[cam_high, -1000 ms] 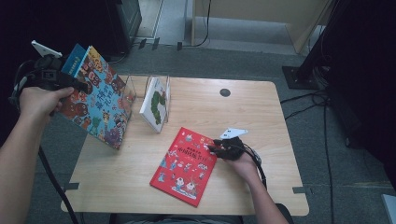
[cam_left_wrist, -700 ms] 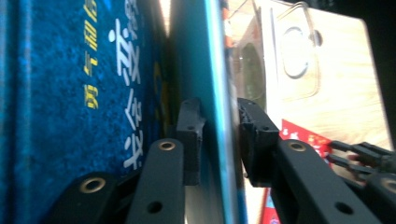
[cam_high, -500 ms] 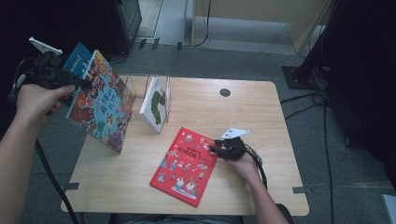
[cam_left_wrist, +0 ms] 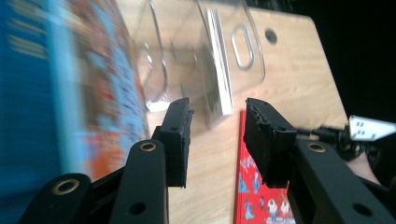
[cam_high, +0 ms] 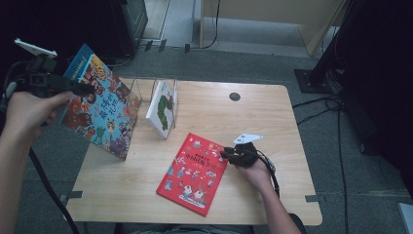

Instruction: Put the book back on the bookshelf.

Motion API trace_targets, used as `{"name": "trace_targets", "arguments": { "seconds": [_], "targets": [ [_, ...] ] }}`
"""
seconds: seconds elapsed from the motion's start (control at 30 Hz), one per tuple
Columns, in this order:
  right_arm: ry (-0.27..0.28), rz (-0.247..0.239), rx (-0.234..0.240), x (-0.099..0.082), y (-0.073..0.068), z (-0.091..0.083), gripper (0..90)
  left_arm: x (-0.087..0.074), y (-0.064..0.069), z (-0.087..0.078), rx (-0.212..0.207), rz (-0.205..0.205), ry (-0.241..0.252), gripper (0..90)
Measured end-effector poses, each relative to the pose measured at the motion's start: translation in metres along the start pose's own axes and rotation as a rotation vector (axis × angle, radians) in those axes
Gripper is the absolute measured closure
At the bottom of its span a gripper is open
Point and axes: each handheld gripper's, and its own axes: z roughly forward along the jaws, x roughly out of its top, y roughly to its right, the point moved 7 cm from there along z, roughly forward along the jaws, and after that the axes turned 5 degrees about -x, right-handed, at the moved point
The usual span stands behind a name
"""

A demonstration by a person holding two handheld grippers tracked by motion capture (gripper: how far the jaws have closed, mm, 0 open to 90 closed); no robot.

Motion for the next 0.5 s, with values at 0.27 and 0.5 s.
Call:
{"name": "trace_targets", "arguments": {
  "seconds": [0.27,0.5],
  "targets": [
    [-0.005,0.008,0.001,-0.005,0.0,-0.005,74.5,-0.029,0.006,0.037,-0.015,0.051,-0.057,69.7],
    [-0.001,0.018,-0.007,-0.011,-0.001,-0.012,75.2,-0.051,0.013,0.071,-0.085,0.107,-0.097,78.6]
  ]
}}
